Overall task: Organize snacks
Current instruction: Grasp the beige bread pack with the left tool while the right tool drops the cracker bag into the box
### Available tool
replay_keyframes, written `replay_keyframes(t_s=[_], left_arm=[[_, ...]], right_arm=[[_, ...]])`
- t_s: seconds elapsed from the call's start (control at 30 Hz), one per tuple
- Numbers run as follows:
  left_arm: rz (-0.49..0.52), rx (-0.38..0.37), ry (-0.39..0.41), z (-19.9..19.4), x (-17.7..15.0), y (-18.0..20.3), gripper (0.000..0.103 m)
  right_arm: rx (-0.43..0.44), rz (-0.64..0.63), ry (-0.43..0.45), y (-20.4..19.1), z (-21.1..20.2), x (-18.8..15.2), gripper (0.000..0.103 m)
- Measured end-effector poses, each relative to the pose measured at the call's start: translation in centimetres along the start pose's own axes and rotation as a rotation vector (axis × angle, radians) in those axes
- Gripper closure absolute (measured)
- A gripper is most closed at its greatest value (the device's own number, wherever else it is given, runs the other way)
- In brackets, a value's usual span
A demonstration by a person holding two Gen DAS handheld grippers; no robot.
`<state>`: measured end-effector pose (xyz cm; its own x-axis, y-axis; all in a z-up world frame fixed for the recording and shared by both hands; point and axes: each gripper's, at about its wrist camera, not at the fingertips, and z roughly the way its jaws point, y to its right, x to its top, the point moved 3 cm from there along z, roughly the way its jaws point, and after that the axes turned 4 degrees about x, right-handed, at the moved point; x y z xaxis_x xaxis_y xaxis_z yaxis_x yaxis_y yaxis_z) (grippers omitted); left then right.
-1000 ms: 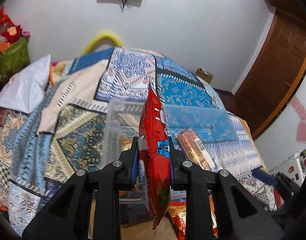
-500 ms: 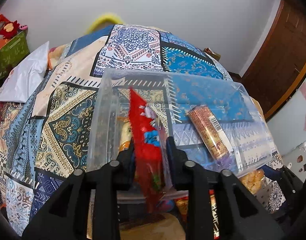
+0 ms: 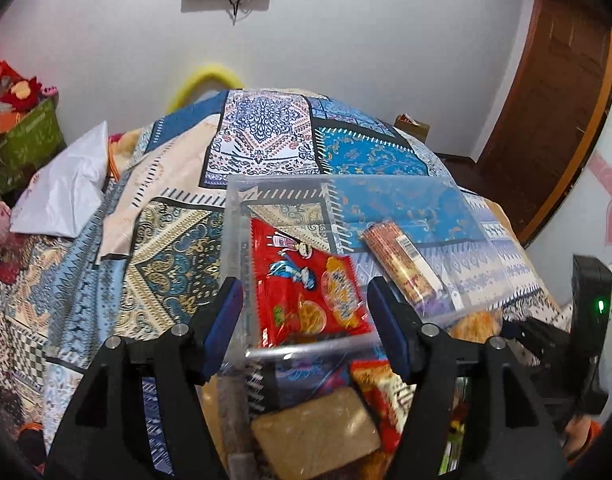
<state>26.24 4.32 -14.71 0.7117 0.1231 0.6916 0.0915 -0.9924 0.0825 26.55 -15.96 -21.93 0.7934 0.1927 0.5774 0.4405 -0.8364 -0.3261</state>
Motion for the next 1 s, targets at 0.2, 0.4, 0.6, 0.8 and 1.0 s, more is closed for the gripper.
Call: replay_keyframes(t_s=[0.2, 0.4, 0.6, 0.8, 1.0], left_arm=[[0.030, 0.012, -0.001, -1.9, -1.5, -0.3, 0.030], [0.023, 0.004, -0.051, -1.9, -3.8, -0.6, 0.026], [0.008, -0.004, -0.112, -0.9, -5.8, -0.8, 0.026], [-0.009, -0.039, -0.188, 0.5, -7.4, -0.5, 0.026], [-0.023, -0.063, -0.223, 1.9, -8.1, 0.1, 0.020]], right_arm=[[-0.039, -0.035, 0.038, -0.6, -1.7, -0.6, 0.028], [-0.046, -0.078, 0.107, -1.7, -5.3, -0.5, 0.029], [-0.048, -0.114, 0.204, -3.1, -7.8, 2.1, 0.028], [-0.101, -0.131, 0.214, -3.4, -5.4, 5.0, 0.029], [-0.132, -0.116, 0.161, -2.8, -2.0, 6.4, 0.028]])
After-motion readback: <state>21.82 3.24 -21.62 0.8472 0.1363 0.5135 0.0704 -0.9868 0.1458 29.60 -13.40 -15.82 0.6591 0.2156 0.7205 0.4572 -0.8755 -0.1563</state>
